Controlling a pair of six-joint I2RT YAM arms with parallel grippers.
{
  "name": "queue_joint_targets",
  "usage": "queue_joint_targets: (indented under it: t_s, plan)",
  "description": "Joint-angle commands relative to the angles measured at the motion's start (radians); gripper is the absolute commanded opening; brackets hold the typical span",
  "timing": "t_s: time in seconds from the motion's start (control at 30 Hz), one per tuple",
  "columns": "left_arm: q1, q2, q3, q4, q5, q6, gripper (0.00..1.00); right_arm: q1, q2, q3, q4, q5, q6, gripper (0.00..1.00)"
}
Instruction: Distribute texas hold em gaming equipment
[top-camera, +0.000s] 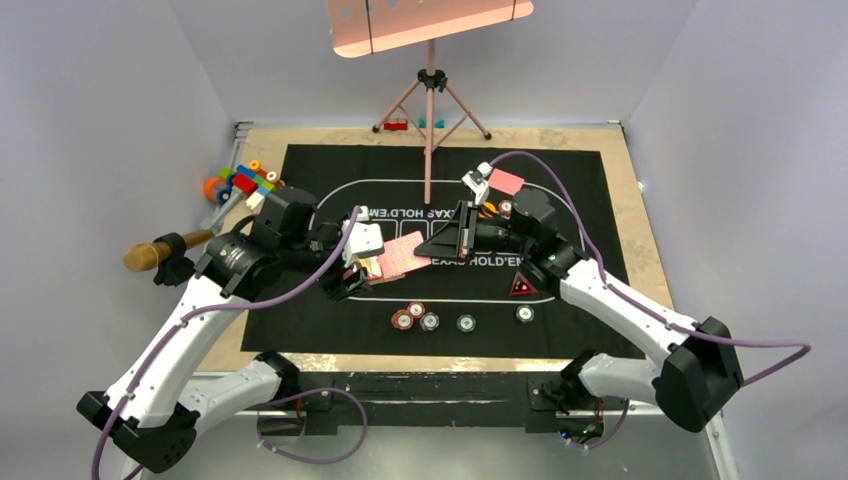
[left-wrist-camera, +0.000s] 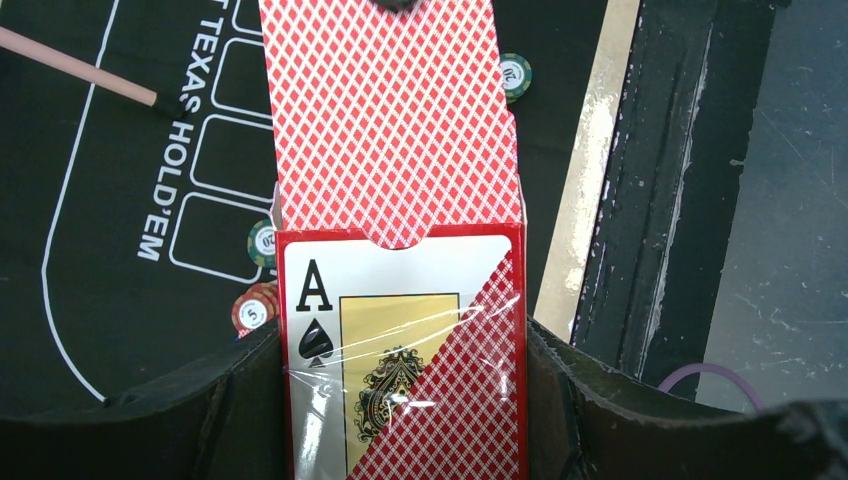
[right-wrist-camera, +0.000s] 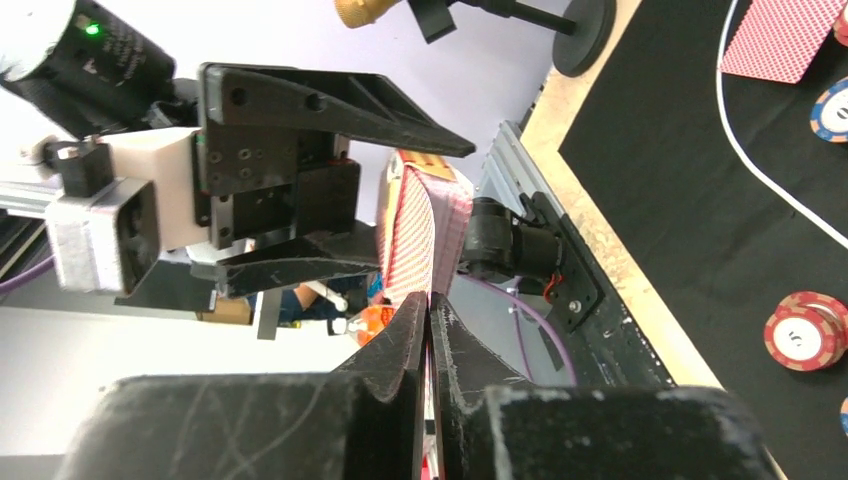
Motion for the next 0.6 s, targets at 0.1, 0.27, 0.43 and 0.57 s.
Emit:
queue_joint_targets:
  t_s: [0.1,0.27,0.43,0.57]
  plan:
    - [-0.002,-0.016,0.043,0.053,0.032,-0.008,0.00,-0.063,-0.112,-0.003,0.001,-0.038,0.024,0.00]
    - [-0.002,-0.018,0.043,0.048,0.031,-0.005,0.00,-0.198,-0.187,-0.013,-0.159,-0.060,-0.054,0.00]
    - [-0.002,-0.024,0.042,0.046,0.033,-0.005,0.00,-0.338,-0.221,-0.121,-0.317,-0.069,-0.157,0.00]
    - [-0.001,-0.026,0.042,0.043,0.033,-0.004,0.00,-0.412,-0.230,-0.212,-0.460,0.026,-0.260,0.00]
